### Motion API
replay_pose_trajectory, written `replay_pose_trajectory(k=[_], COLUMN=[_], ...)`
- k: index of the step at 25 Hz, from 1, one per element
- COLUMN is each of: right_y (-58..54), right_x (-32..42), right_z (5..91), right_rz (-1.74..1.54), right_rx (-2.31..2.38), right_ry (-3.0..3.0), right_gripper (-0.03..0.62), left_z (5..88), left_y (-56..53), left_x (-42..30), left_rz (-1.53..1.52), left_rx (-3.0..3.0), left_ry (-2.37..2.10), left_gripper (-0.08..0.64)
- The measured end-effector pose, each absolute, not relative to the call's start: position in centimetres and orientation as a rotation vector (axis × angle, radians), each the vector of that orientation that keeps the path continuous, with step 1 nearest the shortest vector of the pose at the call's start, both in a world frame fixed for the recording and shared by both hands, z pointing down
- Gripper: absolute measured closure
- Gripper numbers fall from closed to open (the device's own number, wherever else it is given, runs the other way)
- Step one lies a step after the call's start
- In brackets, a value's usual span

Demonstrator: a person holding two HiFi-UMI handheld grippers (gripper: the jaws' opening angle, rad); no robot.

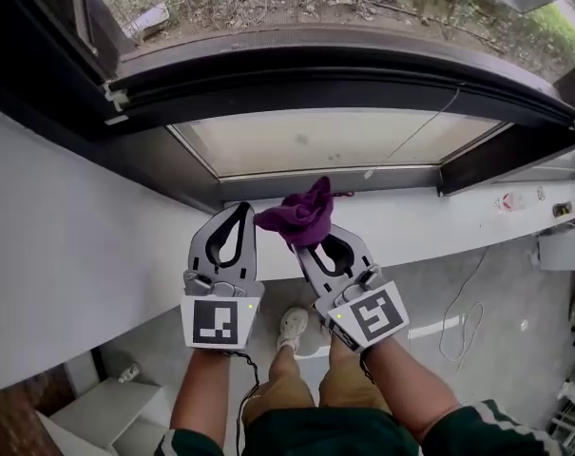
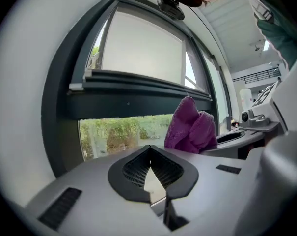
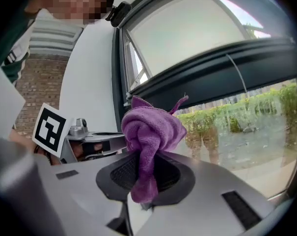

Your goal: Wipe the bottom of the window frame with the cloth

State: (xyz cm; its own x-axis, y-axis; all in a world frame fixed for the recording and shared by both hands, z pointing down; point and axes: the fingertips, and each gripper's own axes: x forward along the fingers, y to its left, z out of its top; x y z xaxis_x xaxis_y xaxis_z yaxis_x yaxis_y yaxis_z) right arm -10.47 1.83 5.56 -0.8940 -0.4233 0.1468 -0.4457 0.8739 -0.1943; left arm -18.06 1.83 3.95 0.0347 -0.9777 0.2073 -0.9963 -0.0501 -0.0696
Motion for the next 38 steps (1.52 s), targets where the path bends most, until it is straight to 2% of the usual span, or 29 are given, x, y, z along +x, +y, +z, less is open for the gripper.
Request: replay_pose_trajectory(k=[5,12,20,25,38], right_y=[1.7,0.0,-0.1,0.6,2.8], right_x=[-13.2,-17.6,-23.2,-25.2,-29.7], right_z=[11.9,21.1,33.4,39.8,50.3], right_rz=[0.484,0.428,0.476,0.505,0.616], right_rx=[0.499,0.396,0.584,0.574,0.43], right_ry=[-2.944,-2.883,-2.72,-2.68,-2.588], right_gripper=[0.525,0.525,0.525,0.525,0.525], left_z=[9.2,18.2,29.5,33.2,39.9], left_y=[2.6,2.2,2.9,3.6,3.1], left_x=[-20.7,-24.0,-28.1,-28.9,-31.6], left_rz=[0.356,0.449,0.41,0.342,0.403], left_rx=[1.997,1.887,1.924,1.902,1.821], left_ry=[-2.241,-2.243,-2.11,-2.109,-2.12], left_gripper=[0.551,0.551,0.551,0.551,0.551])
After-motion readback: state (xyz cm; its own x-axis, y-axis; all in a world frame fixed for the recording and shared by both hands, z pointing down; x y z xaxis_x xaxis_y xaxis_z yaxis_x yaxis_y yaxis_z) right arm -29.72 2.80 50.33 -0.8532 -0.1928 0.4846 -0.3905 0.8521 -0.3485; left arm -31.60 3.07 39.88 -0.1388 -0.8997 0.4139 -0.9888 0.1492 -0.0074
